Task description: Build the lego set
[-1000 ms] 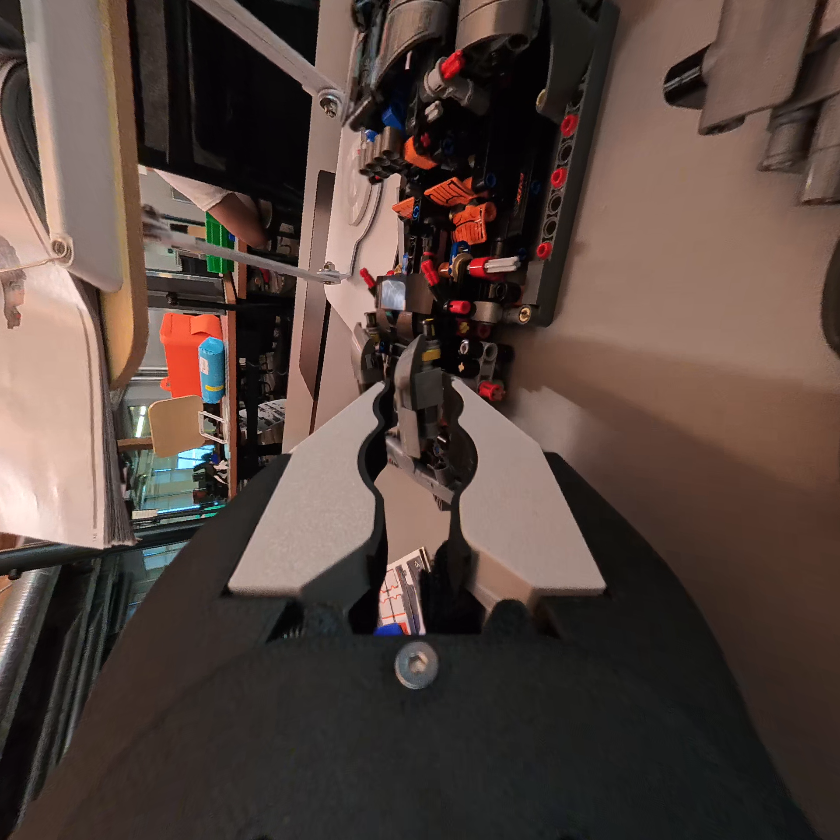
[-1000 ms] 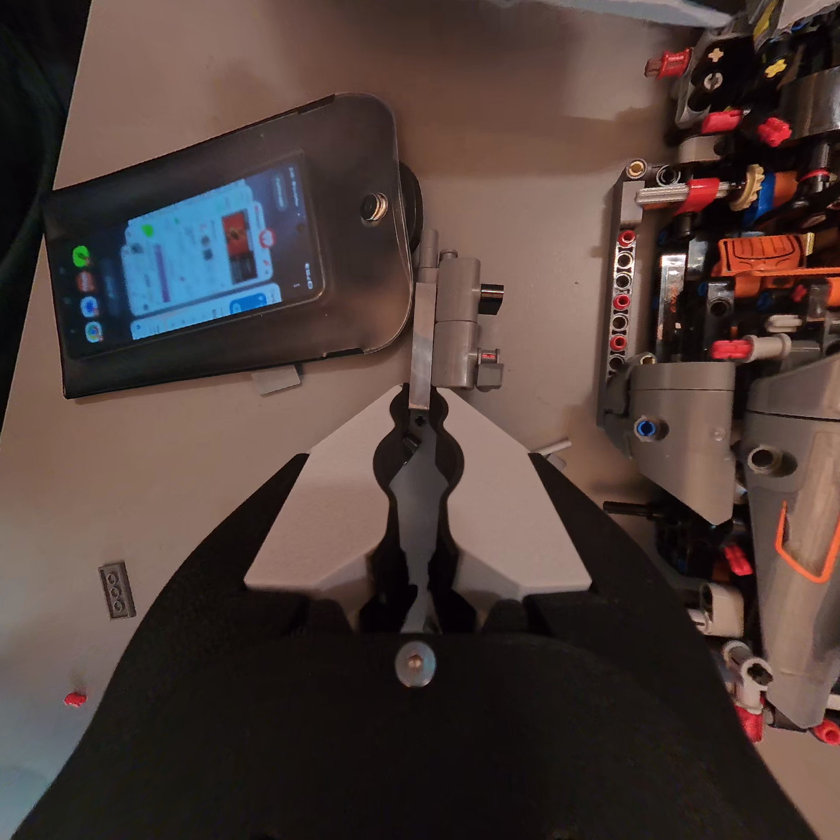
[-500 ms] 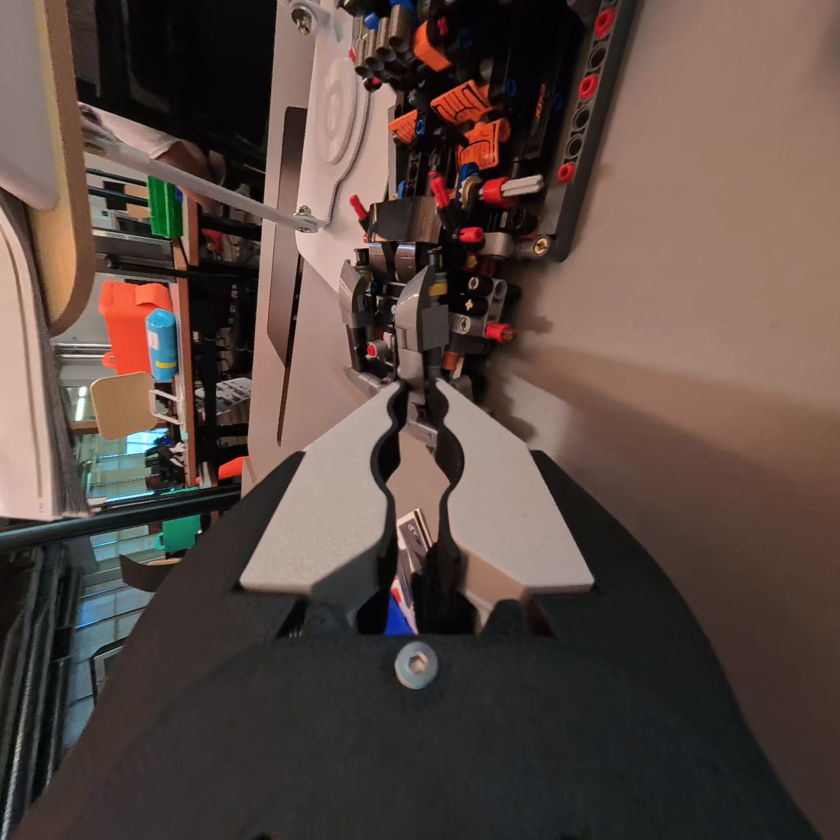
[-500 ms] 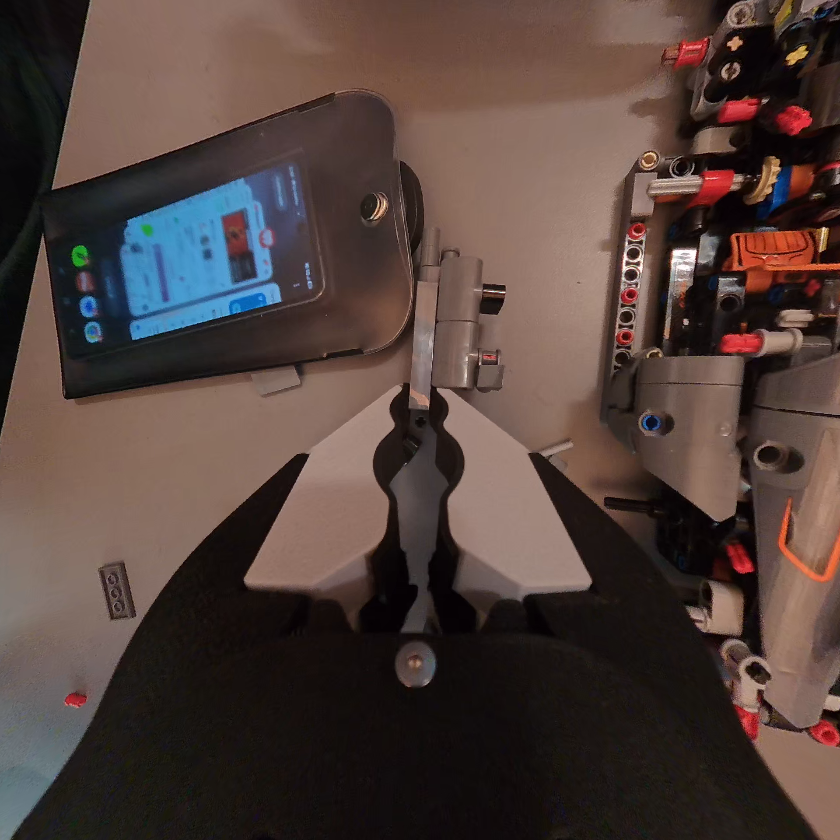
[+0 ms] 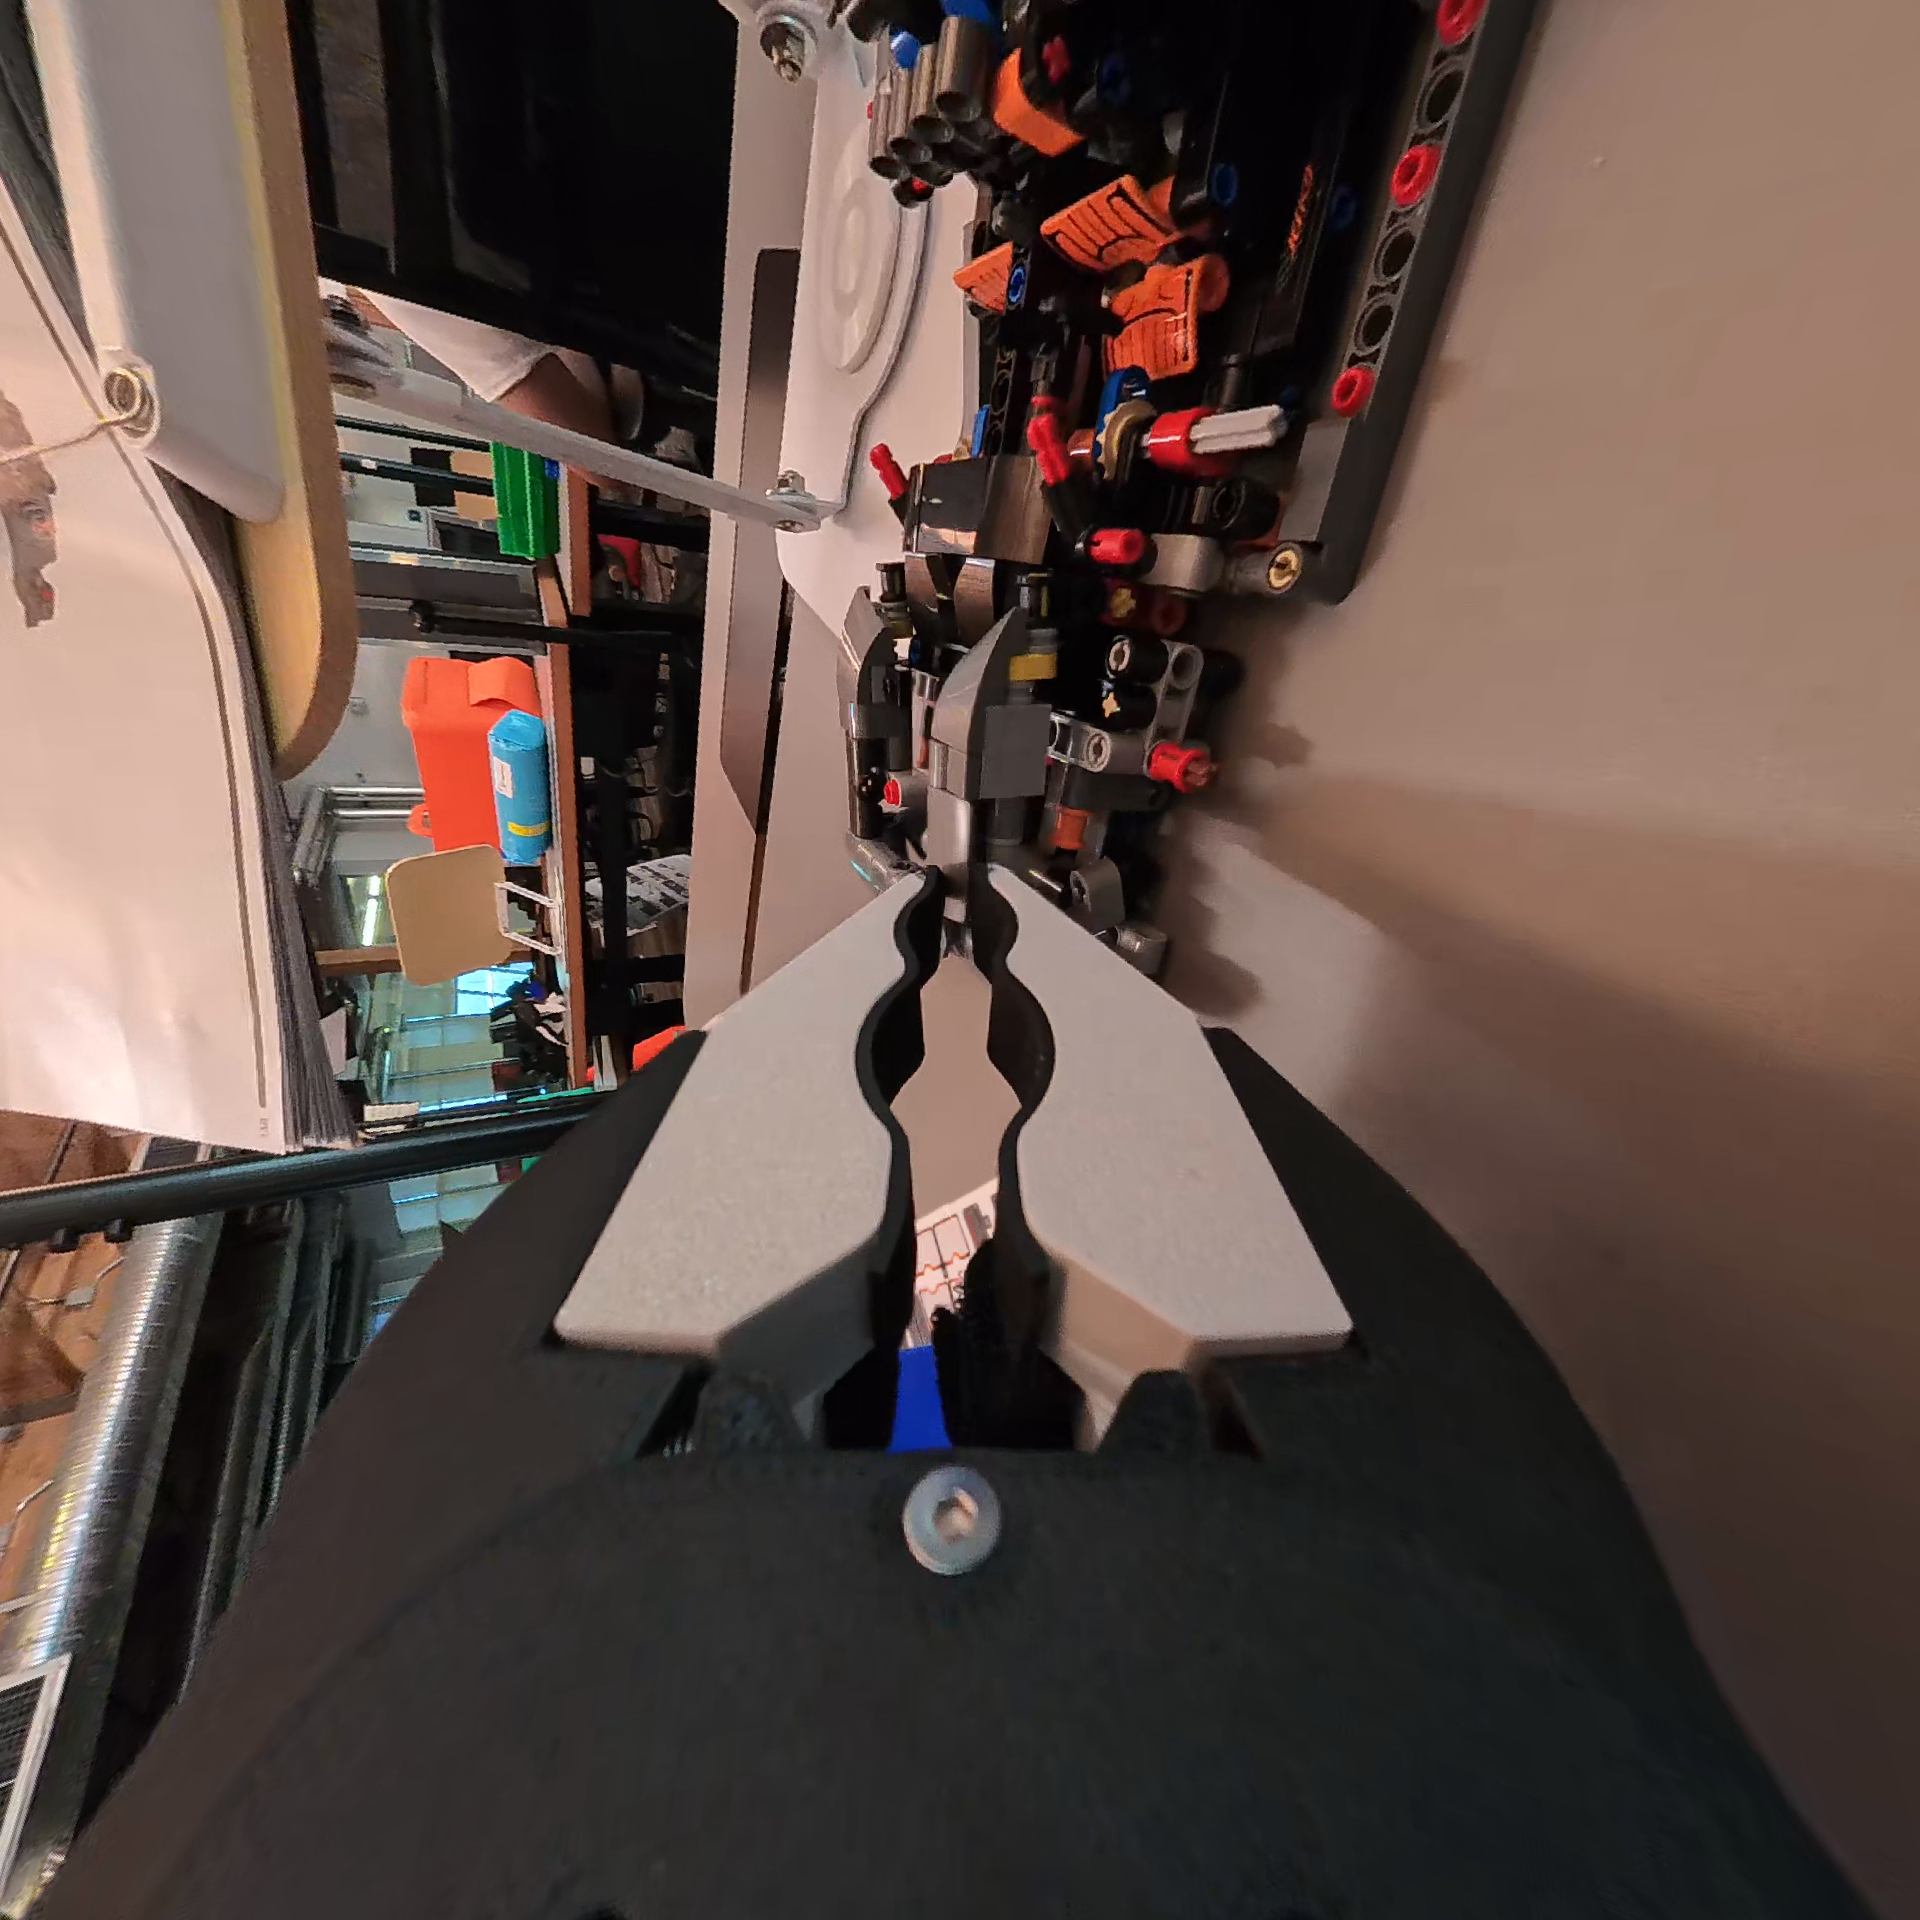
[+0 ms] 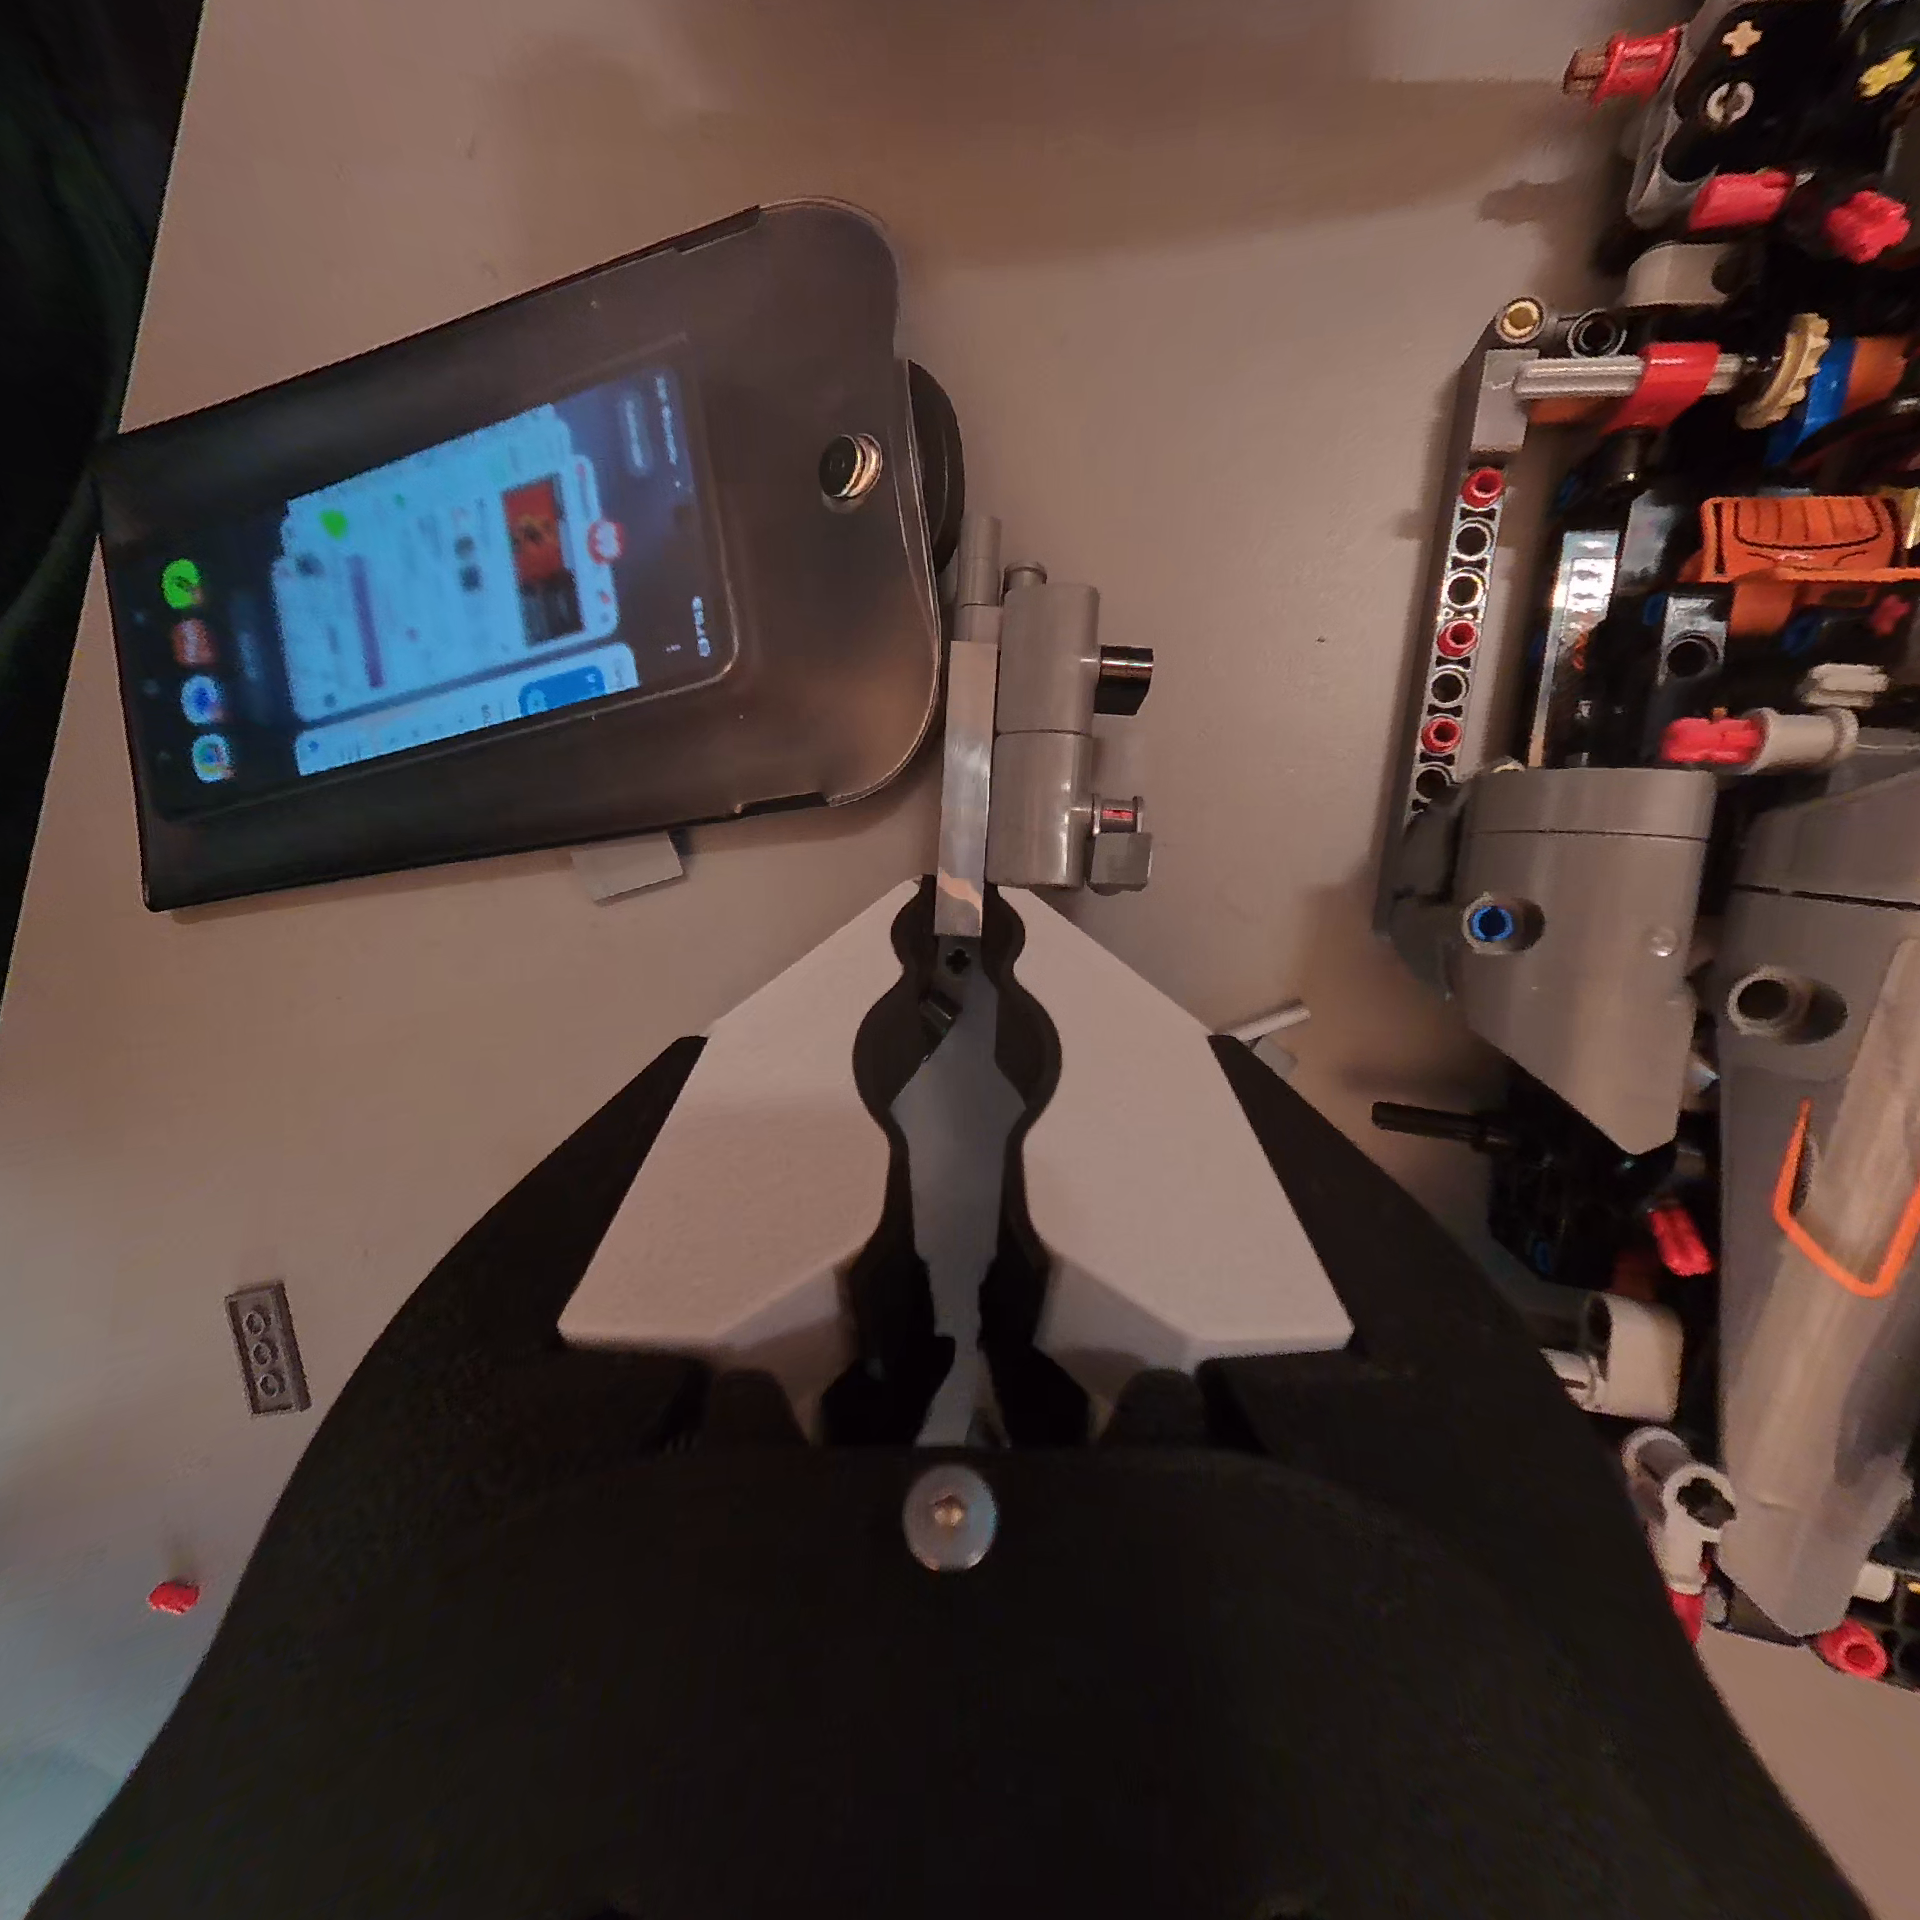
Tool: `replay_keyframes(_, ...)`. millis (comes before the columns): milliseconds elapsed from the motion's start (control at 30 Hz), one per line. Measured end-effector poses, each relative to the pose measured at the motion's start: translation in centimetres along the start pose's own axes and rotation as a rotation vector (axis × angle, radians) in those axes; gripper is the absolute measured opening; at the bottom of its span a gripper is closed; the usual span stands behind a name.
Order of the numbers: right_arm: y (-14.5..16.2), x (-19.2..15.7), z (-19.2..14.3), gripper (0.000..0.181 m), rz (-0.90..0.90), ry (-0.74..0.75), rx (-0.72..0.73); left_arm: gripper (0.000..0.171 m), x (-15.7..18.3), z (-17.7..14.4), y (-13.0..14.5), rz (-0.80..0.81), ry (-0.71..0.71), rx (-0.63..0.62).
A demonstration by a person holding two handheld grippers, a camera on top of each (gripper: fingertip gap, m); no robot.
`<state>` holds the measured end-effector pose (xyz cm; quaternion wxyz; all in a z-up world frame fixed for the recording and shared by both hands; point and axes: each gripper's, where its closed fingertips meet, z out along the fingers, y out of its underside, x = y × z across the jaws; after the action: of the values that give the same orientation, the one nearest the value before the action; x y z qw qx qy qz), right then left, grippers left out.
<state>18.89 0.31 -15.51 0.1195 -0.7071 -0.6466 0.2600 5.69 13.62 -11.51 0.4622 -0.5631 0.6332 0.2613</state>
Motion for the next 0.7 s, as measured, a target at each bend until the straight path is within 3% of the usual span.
replay_keyframes(700,0.0,-0.3,0.2,0.005,0.001,-0.001,-0.001,0.003,-1.3,-0.1,-0.6,0.084,-0.075,-0.017)
